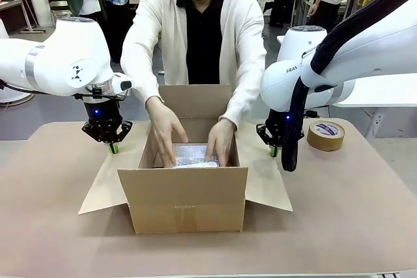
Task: Wrap the clocks to prevent damage.
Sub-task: Once the human has placed the objects inside and stepped back, release both hands from the side flaps of the Package Box.
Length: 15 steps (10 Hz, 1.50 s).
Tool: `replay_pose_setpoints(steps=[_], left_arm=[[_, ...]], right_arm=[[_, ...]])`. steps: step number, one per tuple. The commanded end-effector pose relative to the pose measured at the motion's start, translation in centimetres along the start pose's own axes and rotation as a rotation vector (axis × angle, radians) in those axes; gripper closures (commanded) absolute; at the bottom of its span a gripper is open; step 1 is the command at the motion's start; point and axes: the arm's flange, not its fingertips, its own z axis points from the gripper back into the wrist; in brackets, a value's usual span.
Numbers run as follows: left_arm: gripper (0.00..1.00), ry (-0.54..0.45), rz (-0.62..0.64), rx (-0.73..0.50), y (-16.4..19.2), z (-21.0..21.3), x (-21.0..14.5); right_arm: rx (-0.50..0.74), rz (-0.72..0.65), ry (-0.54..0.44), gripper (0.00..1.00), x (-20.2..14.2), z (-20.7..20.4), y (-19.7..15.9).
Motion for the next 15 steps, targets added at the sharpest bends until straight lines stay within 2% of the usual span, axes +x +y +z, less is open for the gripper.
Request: replay_pose_setpoints(steps=[1,14,15], left_arm=[[1.0,0.0,0.01,0.004,-0.1,0.1,-0.1],[1.0,0.0,0.0,0.0,0.0,0.0,0.0],[1.0,-0.037,-0.008,-0.011,0.0,1.5,-0.7]], right_arm=[[-0.002,0.001,0.0,0.99,-0.2,0.0,0.0],[0.0,0.0,0.0,0.99,0.0,0.0,0.0],[-0.019,0.068,-0.018,0.99,-1.5,1.7,-0.4]])
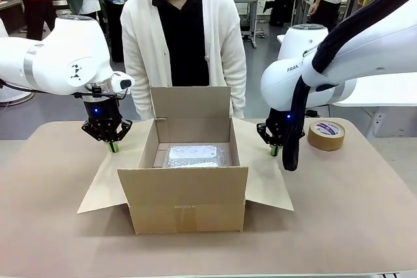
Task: Wrap the clocks to prevent damage.
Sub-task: Once the human has placed the objects inside and stepped back, release both hands from the side flaps of the Package Box.
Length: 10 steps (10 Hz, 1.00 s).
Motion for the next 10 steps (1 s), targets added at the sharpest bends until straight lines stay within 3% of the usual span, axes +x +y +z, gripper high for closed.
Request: replay_pose_setpoints(steps=[1,2,3,5,6,8,10], left_arm=[[1.0,-0.075,-0.062,0.001,1.2,4.9,-0.9],[1.0,-0.086,-0.252,0.031,2.7,8.7,-1.6],[1.0,-0.095,-0.401,0.046,4.6,11.6,-3.1],[1.0,-0.097,-0.633,-0.01,7.1,14.2,-7.4],[1.0,-0.119,-0.745,0.038,8.3,15.6,-8.2],[1.0,-0.172,-0.975,0.102,9.4,16.0,-10.1],[1.0,-0.247,-1.041,0.079,9.7,15.8,-10.9]], right_arm=[[-0.052,0.213,-0.071,0.99,-2.4,4.0,-0.9],[-0.132,0.412,-0.088,0.99,-3.8,6.9,-1.6],[-0.214,0.518,-0.039,0.99,-4.9,10.2,-3.0],[-0.316,0.796,0.06,0.99,-7.4,15.0,-6.3],[-0.398,0.867,0.027,0.99,-8.0,16.9,-7.6],[-0.431,1.079,0.05,0.99,-10.5,18.6,-9.9],[-0.3,1.197,-0.022,0.99,-11.9,18.8,-12.3]])
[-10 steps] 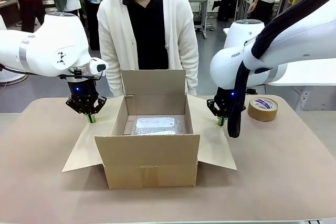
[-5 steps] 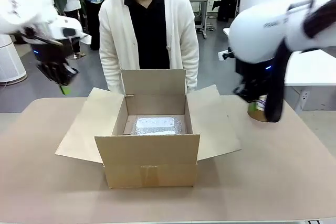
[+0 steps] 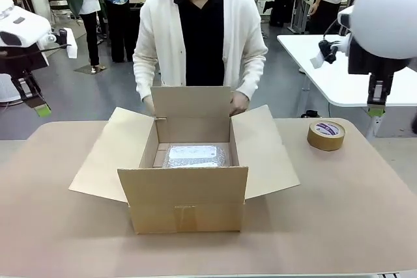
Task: Wrap the clocks to prevent damage.
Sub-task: Once the human has placed the objects inside and stepped back, release both hands from the side flaps of the Package Box.
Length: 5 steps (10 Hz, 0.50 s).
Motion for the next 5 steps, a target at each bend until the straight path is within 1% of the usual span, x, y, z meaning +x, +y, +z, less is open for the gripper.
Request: replay_pose_setpoints(steps=[1,2,3,4,5], left_arm=[[1.0,-0.101,0.008,0.008,0.1,-0.2,-0.9],[1.0,-0.115,0.038,0.003,0.0,0.0,-1.3],[1.0,-0.12,0.06,-0.006,-0.5,-0.1,-1.4],[1.0,-0.112,0.058,-0.013,-0.8,-0.3,-1.9],[1.0,-0.077,0.042,-0.046,0.4,-0.1,-1.5]], right_arm=[[0.128,0.01,-0.129,0.99,-2.1,-2.1,0.1],[0.244,-0.005,-0.109,0.99,-2.8,-2.6,-0.4],[0.308,0.02,-0.094,0.99,-3.4,-3.1,-0.8],[0.331,0.037,-0.096,0.99,-3.6,-3.5,-1.2],[0.348,0.021,-0.095,0.99,-3.3,-3.8,-1.6]])
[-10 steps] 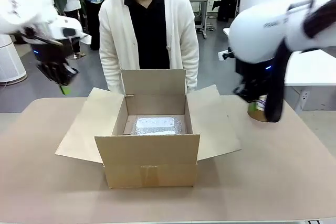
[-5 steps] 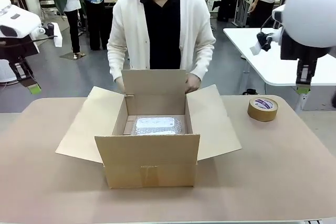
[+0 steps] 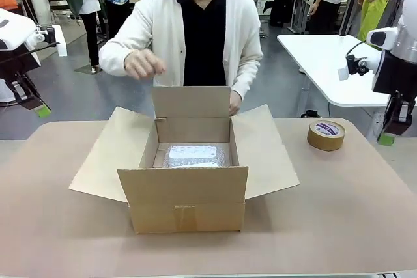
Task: Wrap the clocks to prevent damage.
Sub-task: Once the human has placed the objects inside and stepped back, release both hands from the side flaps of the Package Box, then push the right (or left) flap of the Package Box to close it.
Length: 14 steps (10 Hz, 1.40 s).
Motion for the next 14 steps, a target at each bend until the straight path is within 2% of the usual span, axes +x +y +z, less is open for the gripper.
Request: replay_pose_setpoints(steps=[1,7,8,14], left_arm=[[1.0,0.046,-0.015,-0.073,1.0,-0.3,0.6],[1.0,0.108,-0.061,-0.113,1.2,-0.7,-0.6],[1.0,0.093,-0.016,-0.091,0.8,-1.0,0.0],[1.0,0.093,-0.016,-0.091,0.8,-1.0,0.0]], right_arm=[[0.042,0.003,0.002,0.99,0.9,0.7,-1.0],[0.077,0.074,0.006,0.99,2.1,0.1,-2.4],[0.028,0.021,0.02,0.99,1.3,0.1,-1.4],[0.028,0.021,0.02,0.99,1.3,0.1,-1.4]])
